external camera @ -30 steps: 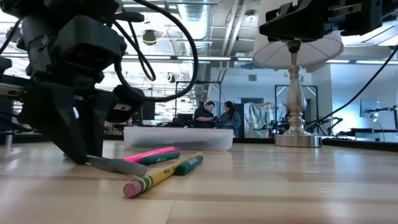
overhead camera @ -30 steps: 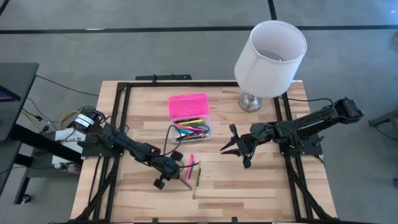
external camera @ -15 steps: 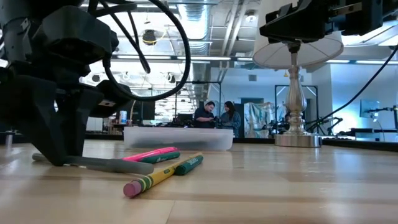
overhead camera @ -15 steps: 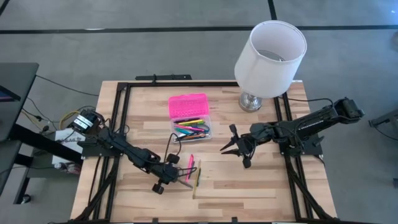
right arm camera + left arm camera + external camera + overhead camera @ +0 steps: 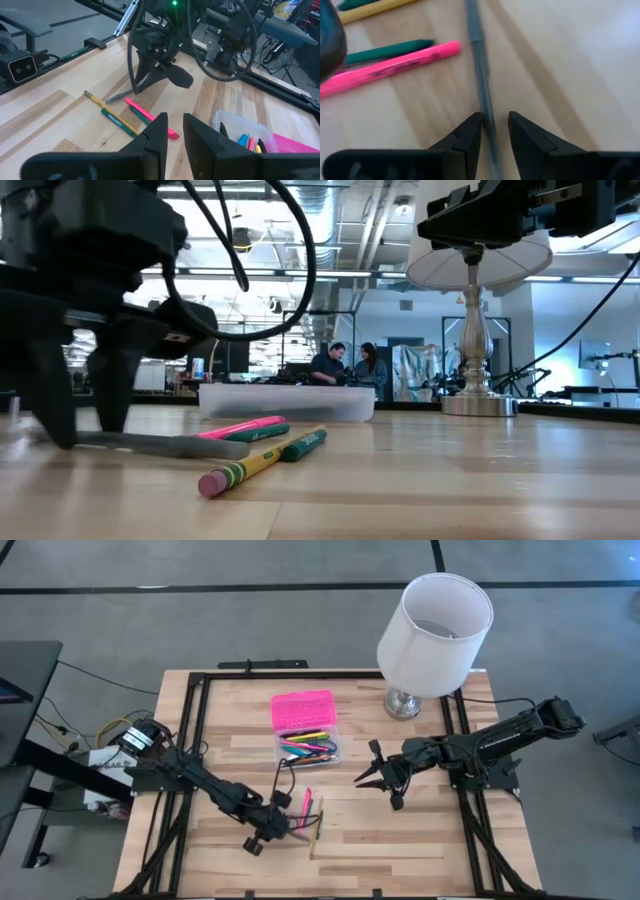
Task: Pick & place school supplies into a supply box
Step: Put the gray pen into the pink supply box
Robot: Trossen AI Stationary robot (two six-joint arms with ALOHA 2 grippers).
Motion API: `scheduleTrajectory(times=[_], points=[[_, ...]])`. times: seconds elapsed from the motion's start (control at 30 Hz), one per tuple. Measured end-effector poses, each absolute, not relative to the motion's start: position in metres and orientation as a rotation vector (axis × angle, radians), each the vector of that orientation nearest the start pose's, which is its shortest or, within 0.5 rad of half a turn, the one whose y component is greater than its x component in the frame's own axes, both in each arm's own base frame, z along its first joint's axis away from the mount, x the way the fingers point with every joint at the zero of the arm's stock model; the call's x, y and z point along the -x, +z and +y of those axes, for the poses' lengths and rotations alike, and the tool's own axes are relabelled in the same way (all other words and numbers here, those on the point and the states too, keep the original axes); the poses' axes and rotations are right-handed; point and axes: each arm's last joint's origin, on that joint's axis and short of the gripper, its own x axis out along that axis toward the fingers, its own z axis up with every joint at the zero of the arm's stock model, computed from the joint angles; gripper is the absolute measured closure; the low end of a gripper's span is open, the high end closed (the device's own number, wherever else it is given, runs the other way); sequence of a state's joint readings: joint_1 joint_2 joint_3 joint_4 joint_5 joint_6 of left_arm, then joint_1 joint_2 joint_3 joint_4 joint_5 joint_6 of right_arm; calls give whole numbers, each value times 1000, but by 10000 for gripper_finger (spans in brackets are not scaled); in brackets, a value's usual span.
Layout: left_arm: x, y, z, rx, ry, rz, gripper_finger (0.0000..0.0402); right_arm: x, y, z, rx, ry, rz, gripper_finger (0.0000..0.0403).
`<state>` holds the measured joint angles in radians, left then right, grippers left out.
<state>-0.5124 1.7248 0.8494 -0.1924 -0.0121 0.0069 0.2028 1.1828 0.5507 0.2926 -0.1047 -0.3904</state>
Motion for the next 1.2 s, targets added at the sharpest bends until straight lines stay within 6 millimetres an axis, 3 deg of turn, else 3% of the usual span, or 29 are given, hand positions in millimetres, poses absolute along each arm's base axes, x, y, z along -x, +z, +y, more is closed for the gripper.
scheduleTrajectory(times=[0.57, 0.83, 1.2], points=[[-281, 134, -157, -290, -481, 919, 301, -239, 219, 52, 396, 366, 278, 348], [-288, 113, -158, -293, -509, 968, 301, -239, 219, 52, 376, 364, 285, 348], [-292, 120, -158, -311, -469, 1081, 301, -239, 220, 52, 376, 363, 282, 348]])
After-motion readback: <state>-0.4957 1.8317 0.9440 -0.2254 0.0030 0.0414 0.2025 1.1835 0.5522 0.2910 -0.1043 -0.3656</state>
